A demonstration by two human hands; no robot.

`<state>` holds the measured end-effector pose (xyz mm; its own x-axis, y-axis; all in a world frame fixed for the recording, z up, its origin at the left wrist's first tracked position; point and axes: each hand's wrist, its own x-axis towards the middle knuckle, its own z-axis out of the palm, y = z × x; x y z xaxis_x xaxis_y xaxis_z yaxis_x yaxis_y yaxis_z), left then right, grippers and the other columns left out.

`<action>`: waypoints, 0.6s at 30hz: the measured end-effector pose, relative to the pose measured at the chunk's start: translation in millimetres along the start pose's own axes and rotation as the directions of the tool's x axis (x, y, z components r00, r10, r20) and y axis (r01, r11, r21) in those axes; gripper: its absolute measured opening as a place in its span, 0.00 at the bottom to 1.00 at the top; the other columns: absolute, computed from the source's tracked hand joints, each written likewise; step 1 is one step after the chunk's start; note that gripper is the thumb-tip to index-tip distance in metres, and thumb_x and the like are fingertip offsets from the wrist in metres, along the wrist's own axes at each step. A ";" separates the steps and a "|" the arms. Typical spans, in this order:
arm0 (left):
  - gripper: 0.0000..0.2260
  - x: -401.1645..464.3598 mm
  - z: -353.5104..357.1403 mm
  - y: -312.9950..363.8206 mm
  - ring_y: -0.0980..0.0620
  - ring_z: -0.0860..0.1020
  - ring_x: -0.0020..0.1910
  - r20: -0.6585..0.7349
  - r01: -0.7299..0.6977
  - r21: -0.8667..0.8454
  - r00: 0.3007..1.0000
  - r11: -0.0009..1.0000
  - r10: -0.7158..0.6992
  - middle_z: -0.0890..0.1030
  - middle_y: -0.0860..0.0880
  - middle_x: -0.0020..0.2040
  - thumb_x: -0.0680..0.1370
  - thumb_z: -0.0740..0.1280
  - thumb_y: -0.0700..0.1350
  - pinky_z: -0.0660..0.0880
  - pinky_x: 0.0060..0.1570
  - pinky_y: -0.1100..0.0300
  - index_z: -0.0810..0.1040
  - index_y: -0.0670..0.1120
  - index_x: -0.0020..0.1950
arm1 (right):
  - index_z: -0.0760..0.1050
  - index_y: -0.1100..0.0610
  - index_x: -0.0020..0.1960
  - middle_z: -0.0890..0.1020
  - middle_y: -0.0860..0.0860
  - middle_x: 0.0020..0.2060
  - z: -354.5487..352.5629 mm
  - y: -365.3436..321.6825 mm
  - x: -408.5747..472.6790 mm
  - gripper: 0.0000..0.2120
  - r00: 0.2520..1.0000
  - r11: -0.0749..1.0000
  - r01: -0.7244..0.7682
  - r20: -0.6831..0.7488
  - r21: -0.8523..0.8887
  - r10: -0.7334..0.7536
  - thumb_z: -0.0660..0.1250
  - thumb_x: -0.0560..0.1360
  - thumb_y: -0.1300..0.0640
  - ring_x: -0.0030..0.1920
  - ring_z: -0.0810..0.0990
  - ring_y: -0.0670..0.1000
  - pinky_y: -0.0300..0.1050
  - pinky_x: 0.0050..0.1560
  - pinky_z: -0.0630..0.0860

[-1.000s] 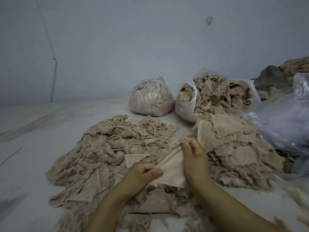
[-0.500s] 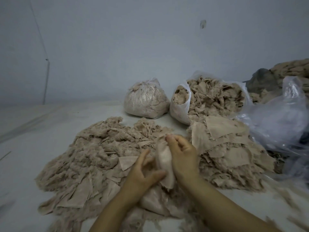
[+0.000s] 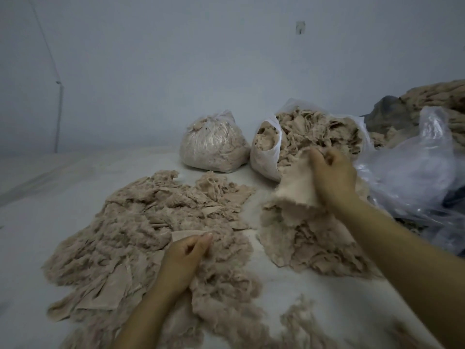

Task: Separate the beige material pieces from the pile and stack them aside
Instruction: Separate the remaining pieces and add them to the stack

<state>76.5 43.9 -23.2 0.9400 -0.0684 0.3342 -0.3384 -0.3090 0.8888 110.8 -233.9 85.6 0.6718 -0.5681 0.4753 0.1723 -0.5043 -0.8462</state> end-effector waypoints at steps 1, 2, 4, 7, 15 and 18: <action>0.21 -1.6 -0.5 -1.1 0.57 0.73 0.31 0.060 -0.008 0.061 0.998 0.998 0.004 0.76 0.50 0.30 0.70 0.64 0.62 0.70 0.35 0.67 0.79 0.43 0.34 | 0.76 0.53 0.51 0.78 0.53 0.50 -6.5 -3.3 7.8 0.11 0.999 0.977 0.037 0.020 -0.211 -0.033 0.64 0.77 0.45 0.52 0.74 0.55 0.47 0.46 0.70; 0.19 -2.6 -1.3 -2.1 0.60 0.75 0.33 0.128 0.002 0.106 0.992 0.994 -0.016 0.79 0.55 0.34 0.66 0.66 0.65 0.70 0.36 0.70 0.81 0.48 0.36 | 0.74 0.54 0.57 0.75 0.55 0.57 -10.1 -4.4 7.7 0.14 0.996 0.937 0.083 0.041 -0.338 -0.074 0.65 0.76 0.46 0.59 0.71 0.57 0.50 0.54 0.70; 0.18 -3.6 -3.6 -3.5 0.66 0.76 0.43 0.252 -0.010 0.234 0.966 0.972 -0.051 0.79 0.62 0.43 0.60 0.69 0.69 0.69 0.42 0.74 0.80 0.61 0.42 | 0.74 0.53 0.55 0.76 0.54 0.55 -7.3 -1.1 -15.3 0.12 0.973 0.921 0.214 0.156 -0.325 -0.170 0.67 0.76 0.49 0.57 0.72 0.54 0.46 0.54 0.71; 0.26 -4.8 -1.6 -10.1 0.68 0.72 0.50 0.357 -0.116 0.384 0.934 0.916 -0.031 0.74 0.63 0.50 0.58 0.71 0.70 0.68 0.47 0.74 0.73 0.65 0.53 | 0.74 0.48 0.51 0.75 0.46 0.46 7.2 22.6 -95.9 0.11 0.716 0.914 0.381 0.670 -0.138 -0.197 0.68 0.73 0.45 0.47 0.74 0.47 0.34 0.42 0.68; 0.21 -10.7 9.1 1.4 0.65 0.73 0.54 0.202 -0.280 0.334 0.954 0.900 0.222 0.74 0.62 0.54 0.67 0.74 0.59 0.67 0.51 0.77 0.74 0.59 0.58 | 0.65 0.50 0.34 0.70 0.47 0.30 29.5 43.6 -144.8 0.14 0.578 0.934 0.358 0.787 -0.009 -0.214 0.63 0.77 0.55 0.32 0.67 0.42 0.40 0.37 0.66; 0.15 -16.0 19.6 10.5 0.64 0.75 0.51 0.220 -0.358 0.240 0.925 0.902 0.309 0.79 0.61 0.50 0.65 0.74 0.59 0.70 0.49 0.73 0.77 0.65 0.51 | 0.60 0.51 0.30 0.65 0.47 0.26 37.2 29.7 -148.9 0.21 0.695 0.982 0.186 0.709 -0.015 -0.121 0.64 0.76 0.45 0.28 0.64 0.43 0.39 0.31 0.61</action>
<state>58.7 23.1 -25.4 0.7748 -0.3675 0.5144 -0.6318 -0.4817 0.6073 42.7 -140.1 -19.3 0.9568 0.1270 0.2617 0.2833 -0.6107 -0.7394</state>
